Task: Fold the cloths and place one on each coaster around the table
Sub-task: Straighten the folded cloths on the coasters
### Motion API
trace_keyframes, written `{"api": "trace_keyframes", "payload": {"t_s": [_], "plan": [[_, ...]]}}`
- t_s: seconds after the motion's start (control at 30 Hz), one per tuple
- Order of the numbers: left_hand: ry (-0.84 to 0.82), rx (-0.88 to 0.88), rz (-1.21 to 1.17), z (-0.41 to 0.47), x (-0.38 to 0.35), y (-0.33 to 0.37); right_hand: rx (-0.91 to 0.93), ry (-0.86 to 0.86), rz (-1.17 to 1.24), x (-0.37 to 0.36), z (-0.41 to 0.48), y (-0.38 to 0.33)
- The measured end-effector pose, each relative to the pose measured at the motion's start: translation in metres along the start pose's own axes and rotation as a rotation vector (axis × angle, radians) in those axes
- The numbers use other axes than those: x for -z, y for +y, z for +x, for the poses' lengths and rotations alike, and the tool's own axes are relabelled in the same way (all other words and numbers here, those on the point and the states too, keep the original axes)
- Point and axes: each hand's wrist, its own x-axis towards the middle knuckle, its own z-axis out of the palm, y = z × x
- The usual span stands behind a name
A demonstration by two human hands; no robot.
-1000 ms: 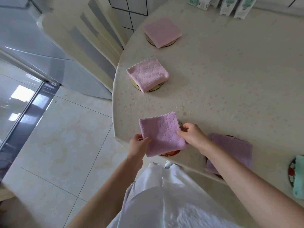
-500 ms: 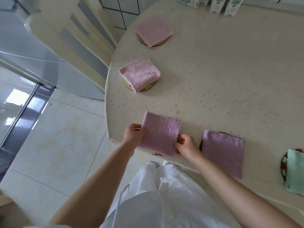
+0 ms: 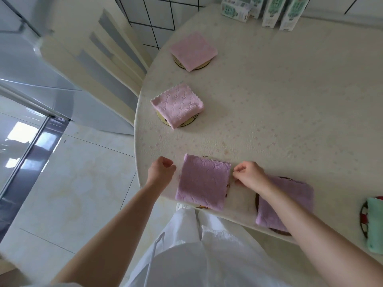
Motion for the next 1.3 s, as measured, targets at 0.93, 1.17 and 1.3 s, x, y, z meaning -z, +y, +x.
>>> {"api": "trace_keyframes", "payload": {"t_s": [0.93,1.17,1.3], "plan": [[-0.287,0.378,-0.825,0.140,0.063,0.096,-0.027,0.163,0.005,-0.010,0.128,-0.204],[-0.308,0.474,-0.984,0.141,0.060,0.107,-0.037,0.147,0.056,-0.004,0.143,-0.218],[-0.275,0.468,-0.894,0.145,0.058,0.110,-0.029,0.040,0.229,0.000,0.149,-0.221]]}}
